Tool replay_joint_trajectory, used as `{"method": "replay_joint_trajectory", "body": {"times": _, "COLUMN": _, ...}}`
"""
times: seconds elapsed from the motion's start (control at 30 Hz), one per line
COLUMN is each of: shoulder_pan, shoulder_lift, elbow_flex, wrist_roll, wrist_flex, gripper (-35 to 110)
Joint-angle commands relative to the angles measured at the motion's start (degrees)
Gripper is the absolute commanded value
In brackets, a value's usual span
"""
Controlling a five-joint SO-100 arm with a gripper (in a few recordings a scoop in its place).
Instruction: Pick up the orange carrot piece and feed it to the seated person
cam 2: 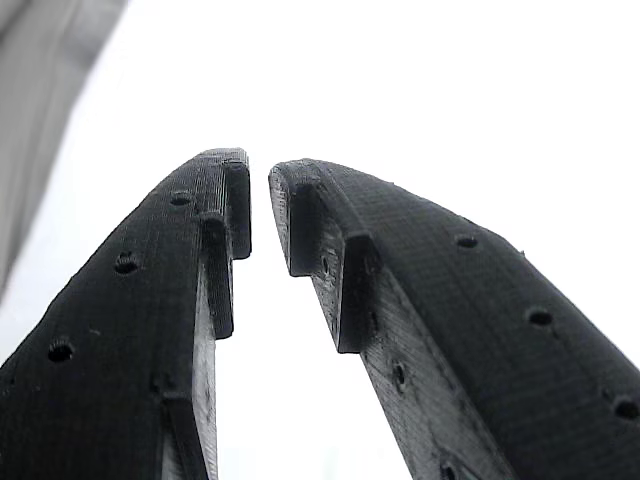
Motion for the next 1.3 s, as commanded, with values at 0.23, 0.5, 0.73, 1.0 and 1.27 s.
{"method": "replay_joint_trajectory", "body": {"times": 0.23, "shoulder_pan": -2.5, "shoulder_lift": 23.4, "elbow_flex": 23.6, "wrist_roll": -0.4, "wrist_flex": 0.2, "gripper": -1}}
{"method": "replay_joint_trajectory", "body": {"times": 0.5, "shoulder_pan": -9.1, "shoulder_lift": 31.9, "elbow_flex": 30.4, "wrist_roll": -0.5, "wrist_flex": 0.8, "gripper": -1}}
{"method": "replay_joint_trajectory", "body": {"times": 0.73, "shoulder_pan": -21.5, "shoulder_lift": 34.3, "elbow_flex": 30.4, "wrist_roll": -0.5, "wrist_flex": 8.9, "gripper": -1}}
{"method": "replay_joint_trajectory", "body": {"times": 1.0, "shoulder_pan": -26.5, "shoulder_lift": 34.4, "elbow_flex": 27.7, "wrist_roll": -1.1, "wrist_flex": 16.0, "gripper": -1}}
{"method": "replay_joint_trajectory", "body": {"times": 1.27, "shoulder_pan": -25.8, "shoulder_lift": 34.4, "elbow_flex": 27.5, "wrist_roll": -13.3, "wrist_flex": 18.1, "gripper": -1}}
